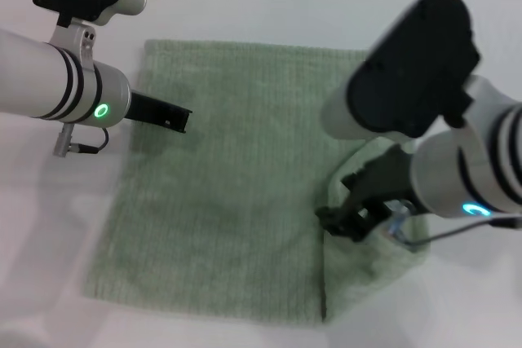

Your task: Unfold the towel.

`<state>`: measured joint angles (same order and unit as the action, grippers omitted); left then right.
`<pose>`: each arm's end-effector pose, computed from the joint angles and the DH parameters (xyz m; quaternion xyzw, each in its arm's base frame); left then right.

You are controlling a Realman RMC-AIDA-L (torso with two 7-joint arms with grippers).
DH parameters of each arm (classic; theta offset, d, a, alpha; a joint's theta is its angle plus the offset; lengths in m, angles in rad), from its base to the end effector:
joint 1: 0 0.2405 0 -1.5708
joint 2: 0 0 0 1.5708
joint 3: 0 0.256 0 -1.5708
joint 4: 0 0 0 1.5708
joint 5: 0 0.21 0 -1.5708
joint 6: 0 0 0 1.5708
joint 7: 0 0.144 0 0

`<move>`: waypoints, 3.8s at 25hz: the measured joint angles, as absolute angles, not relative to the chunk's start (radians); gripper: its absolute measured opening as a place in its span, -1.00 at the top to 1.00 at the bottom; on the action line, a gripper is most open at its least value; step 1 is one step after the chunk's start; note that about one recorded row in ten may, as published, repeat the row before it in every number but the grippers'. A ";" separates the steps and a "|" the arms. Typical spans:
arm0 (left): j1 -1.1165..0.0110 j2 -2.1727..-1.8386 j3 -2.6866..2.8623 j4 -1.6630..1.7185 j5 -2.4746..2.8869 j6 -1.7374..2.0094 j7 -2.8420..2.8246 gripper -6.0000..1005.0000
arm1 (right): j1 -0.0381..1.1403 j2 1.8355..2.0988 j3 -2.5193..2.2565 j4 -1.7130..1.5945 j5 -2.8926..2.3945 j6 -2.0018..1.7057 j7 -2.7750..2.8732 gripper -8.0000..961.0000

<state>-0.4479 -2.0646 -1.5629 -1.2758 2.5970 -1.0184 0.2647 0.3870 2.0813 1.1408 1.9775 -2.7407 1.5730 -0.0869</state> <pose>-0.2158 0.3724 -0.0253 -0.8486 -0.4199 0.0555 0.3170 0.0937 0.2534 -0.0372 -0.9341 0.2344 -0.1546 0.2206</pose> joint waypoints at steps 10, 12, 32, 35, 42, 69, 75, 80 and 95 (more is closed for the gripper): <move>-0.448 -2.065 -1.563 -1.276 2.597 -1.025 0.265 0.99 | 0.523 2.083 1.112 1.629 -2.671 1.431 -0.159 -0.02; -0.448 -2.065 -1.563 -1.277 2.597 -1.026 0.265 0.99 | 0.525 2.082 1.111 1.624 -2.662 1.445 -0.159 -0.03; -0.429 -2.065 -1.563 -1.352 2.597 -1.042 0.262 0.99 | 0.348 2.079 1.102 1.916 -2.769 1.454 -0.172 -0.09; -0.424 -2.065 -1.563 -1.352 2.597 -1.043 0.262 0.99 | 0.386 2.080 1.074 1.811 -2.767 1.379 -0.190 -0.10; -0.422 -2.065 -1.563 -1.350 2.597 -1.043 0.261 0.99 | 0.501 2.084 1.025 1.635 -2.750 1.315 -0.193 -0.13; -0.424 -2.061 -1.564 -1.353 2.597 -1.057 0.264 0.99 | 0.333 2.078 1.201 1.906 -2.731 1.601 -0.195 -0.21; -0.384 -2.065 -1.565 -1.418 2.725 -0.952 0.265 0.99 | 0.203 2.078 1.213 1.924 -2.898 1.284 -0.225 -0.23; -0.234 -2.067 -1.560 -1.504 2.870 -0.556 0.261 0.99 | 0.027 2.086 1.234 1.850 -2.911 0.730 -0.314 -0.25; -0.060 -2.072 -1.363 -0.598 2.724 1.338 0.082 0.88 | 0.213 2.090 0.968 0.627 -2.625 -1.369 -0.189 -0.30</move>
<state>-0.0599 -2.0725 -1.3630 -0.5976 2.7241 1.3381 0.0825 0.2132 2.0899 0.9684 0.6271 -2.6249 -1.3689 -0.1891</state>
